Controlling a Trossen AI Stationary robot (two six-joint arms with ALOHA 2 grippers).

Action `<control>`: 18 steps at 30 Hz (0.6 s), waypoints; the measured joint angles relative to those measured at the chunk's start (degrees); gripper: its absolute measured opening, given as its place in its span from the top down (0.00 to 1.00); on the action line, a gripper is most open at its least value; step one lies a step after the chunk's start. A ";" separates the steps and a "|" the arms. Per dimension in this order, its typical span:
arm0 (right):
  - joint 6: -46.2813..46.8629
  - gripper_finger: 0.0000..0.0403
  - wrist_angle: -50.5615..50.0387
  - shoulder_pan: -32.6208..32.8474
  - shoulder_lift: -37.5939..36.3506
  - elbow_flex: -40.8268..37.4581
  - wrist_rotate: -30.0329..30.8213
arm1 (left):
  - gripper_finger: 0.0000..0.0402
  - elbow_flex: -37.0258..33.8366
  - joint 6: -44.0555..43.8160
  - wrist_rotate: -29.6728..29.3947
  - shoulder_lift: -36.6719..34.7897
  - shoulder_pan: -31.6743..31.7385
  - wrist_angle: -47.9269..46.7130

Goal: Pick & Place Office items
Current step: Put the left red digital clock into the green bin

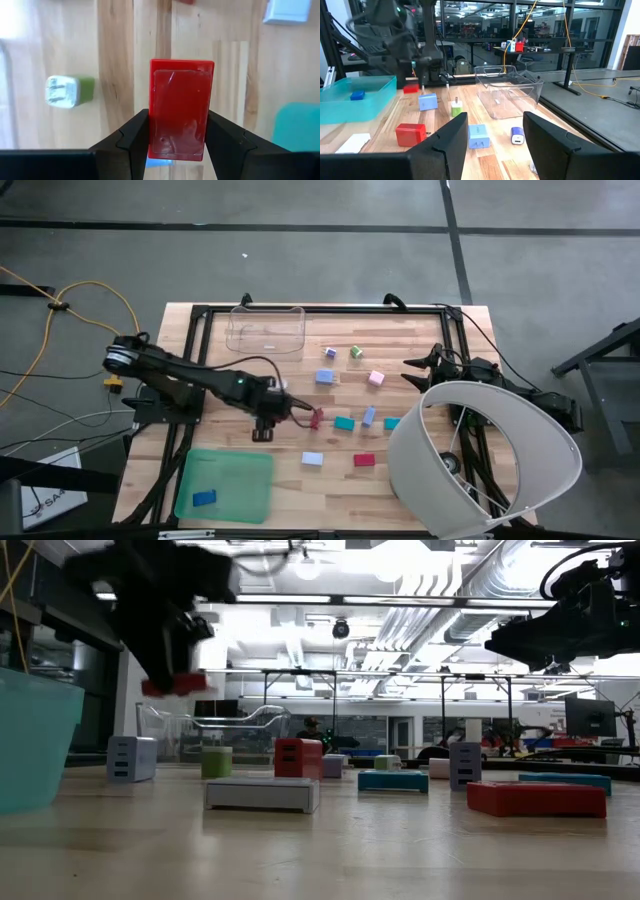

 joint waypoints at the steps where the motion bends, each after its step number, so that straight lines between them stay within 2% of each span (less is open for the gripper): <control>1: 0.00 0.56 0.00 -0.02 0.00 0.02 0.02 | 0.61 0.00 -0.75 -0.53 -1.01 -0.62 -0.72; 10: 0.00 0.56 0.00 -0.02 0.00 0.00 0.00 | 0.61 0.00 -8.29 -1.61 -7.38 -7.80 -5.73; 18: 0.00 0.56 0.00 0.00 0.00 0.01 0.01 | 0.61 0.00 -17.75 -1.61 -9.95 -17.88 -9.38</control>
